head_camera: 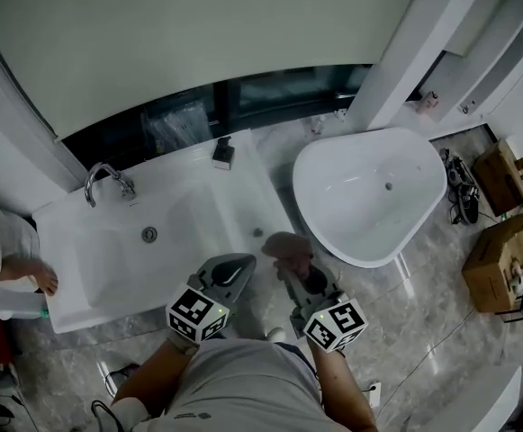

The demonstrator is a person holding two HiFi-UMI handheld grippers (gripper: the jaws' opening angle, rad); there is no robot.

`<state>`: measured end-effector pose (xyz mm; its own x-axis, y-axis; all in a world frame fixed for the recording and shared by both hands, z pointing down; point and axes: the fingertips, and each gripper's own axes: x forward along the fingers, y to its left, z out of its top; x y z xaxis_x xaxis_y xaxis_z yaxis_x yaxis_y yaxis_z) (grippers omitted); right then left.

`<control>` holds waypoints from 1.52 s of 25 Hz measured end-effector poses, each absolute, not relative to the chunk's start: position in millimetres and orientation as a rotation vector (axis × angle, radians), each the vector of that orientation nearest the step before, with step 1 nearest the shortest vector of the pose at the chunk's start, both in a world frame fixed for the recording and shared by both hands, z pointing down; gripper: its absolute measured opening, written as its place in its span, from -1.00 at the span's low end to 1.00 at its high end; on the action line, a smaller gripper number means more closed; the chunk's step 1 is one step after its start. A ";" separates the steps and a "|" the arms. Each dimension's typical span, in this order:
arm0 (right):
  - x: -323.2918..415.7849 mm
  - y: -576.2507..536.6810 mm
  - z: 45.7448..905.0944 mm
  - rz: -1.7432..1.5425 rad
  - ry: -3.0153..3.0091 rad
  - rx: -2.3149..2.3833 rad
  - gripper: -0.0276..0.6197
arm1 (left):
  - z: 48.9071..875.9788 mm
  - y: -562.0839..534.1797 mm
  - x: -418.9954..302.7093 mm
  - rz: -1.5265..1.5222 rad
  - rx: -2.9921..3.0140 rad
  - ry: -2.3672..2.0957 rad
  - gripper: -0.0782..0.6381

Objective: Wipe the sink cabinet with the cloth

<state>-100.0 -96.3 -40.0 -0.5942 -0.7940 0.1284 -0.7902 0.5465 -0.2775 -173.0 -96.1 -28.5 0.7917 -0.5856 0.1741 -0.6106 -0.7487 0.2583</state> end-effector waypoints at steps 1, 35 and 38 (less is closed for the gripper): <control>-98.2 -97.1 -46.9 -0.460 2.750 -1.413 -0.65 | -36.1 -97.6 -172.8 0.102 2.695 -0.922 -0.75; -96.2 -92.6 -73.5 -0.369 2.706 -1.485 -0.65 | -56.6 -95.9 -185.3 0.042 2.693 -0.969 -0.75; -99.3 -92.3 -73.9 -0.371 2.708 -1.492 -0.65 | -59.3 -96.9 -188.8 0.035 2.690 -0.980 -0.75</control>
